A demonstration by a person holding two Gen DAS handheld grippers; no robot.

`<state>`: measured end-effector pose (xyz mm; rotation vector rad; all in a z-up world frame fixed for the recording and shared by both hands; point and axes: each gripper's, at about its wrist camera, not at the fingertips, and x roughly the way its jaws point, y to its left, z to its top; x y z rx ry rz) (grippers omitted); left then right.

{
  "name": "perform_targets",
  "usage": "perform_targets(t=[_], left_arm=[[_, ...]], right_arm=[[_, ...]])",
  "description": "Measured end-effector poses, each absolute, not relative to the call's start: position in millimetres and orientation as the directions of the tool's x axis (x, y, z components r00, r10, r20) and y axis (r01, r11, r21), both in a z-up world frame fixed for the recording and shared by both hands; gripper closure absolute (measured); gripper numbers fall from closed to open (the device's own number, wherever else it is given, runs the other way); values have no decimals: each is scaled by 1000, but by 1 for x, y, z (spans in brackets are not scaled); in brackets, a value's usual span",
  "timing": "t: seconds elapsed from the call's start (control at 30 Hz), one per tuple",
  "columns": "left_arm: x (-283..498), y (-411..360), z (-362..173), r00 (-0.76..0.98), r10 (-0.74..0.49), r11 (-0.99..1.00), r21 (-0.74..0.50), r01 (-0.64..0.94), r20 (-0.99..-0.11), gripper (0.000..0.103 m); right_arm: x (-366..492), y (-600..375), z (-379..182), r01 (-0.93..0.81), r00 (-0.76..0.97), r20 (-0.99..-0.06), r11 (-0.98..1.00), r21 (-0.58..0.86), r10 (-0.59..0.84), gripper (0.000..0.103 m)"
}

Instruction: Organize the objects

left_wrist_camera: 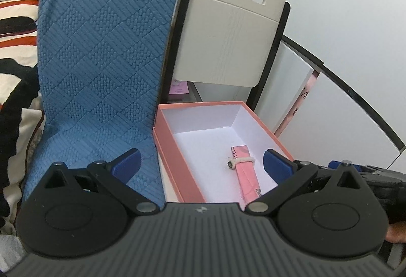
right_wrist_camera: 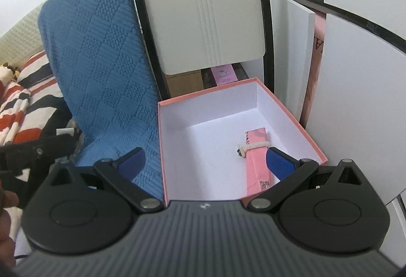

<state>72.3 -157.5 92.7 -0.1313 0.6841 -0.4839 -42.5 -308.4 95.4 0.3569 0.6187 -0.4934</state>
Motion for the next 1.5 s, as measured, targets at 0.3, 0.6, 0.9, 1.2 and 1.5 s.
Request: perform_targets(t=[0.3,0.6,0.9,1.2,1.5], left_arm=[[62,-145,82,662,-482,875,-274,400,-574,0],[51,-143,71,648,-506,860,-276,429,-569,0],[45,-142,72,659,-500,863,-262,432,-562,0],[46,-140,71,651,-502,862,-269,430,-569,0],[49,-141,65,640,-500,862,-267,430,-584,0]], right_arm=[[-56,-290,87,549,698,-634,817,175,-333,0],[-61,-283,82,559,691,-636,811,171,-342,0],[-65,-279,84,556,700,-625,813,174,-346,0],[-65,-274,79,545,694,-640,821,169,-329,0],[-66,-275,80,554,683,-644,819,150,-345,0]])
